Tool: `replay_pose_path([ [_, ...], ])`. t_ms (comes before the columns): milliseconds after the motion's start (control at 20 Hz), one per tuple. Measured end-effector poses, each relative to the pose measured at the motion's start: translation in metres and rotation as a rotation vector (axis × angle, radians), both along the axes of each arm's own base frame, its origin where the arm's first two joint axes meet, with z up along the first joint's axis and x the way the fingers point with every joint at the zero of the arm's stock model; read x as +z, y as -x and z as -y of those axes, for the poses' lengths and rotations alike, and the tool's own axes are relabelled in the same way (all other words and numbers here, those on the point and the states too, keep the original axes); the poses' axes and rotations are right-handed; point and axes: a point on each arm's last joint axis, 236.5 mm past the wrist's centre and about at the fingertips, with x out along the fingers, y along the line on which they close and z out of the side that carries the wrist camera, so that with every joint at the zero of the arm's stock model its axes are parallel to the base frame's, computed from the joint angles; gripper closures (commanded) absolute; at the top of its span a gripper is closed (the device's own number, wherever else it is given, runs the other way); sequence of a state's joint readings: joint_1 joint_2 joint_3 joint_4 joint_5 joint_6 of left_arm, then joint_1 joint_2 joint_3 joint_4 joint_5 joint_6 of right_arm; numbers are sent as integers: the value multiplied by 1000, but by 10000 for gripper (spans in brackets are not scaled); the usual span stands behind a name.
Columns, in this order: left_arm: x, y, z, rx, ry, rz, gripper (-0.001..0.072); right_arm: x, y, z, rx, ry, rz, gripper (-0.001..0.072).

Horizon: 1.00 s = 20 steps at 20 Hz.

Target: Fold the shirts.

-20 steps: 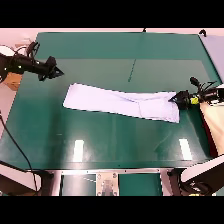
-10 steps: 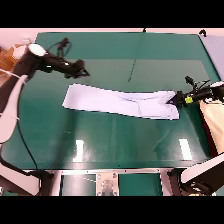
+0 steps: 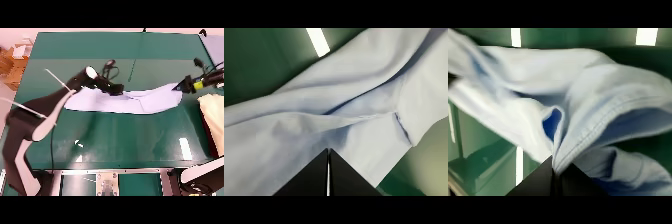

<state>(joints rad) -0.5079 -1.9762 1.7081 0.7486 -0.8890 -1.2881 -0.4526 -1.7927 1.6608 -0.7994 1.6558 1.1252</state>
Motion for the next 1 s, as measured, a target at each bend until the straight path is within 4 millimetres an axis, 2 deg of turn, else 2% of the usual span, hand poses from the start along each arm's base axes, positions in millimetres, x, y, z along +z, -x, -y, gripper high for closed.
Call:
replay_pose_path([
  [150, -9, 12, 38, -55, 15, 5, 684, 62, 4, -34, 75, -37, 86, 691],
  [300, -17, 25, 64, -95, 19, 2, 684, 106, 11, -65, 149, -37, 167, 691],
  [450, -26, 25, 74, -76, 23, -9, 684, 134, 15, -94, 207, -27, 224, 691],
  [600, -28, 27, 80, -73, 31, -23, 684, 148, 20, -114, 247, -26, 244, 691],
  [700, -24, 31, 80, -93, 31, -41, 684, 152, 22, -123, 260, -29, 246, 691],
  [850, 0, 29, 65, -148, 31, -59, 684, 154, 24, -129, 260, -28, 239, 691],
  [950, 22, 23, 36, -180, 9, -67, 684, 154, 22, -132, 251, -24, 234, 690],
  [1000, 34, 17, 13, -184, -11, -74, 684, 153, 21, -135, 247, -21, 232, 691],
])
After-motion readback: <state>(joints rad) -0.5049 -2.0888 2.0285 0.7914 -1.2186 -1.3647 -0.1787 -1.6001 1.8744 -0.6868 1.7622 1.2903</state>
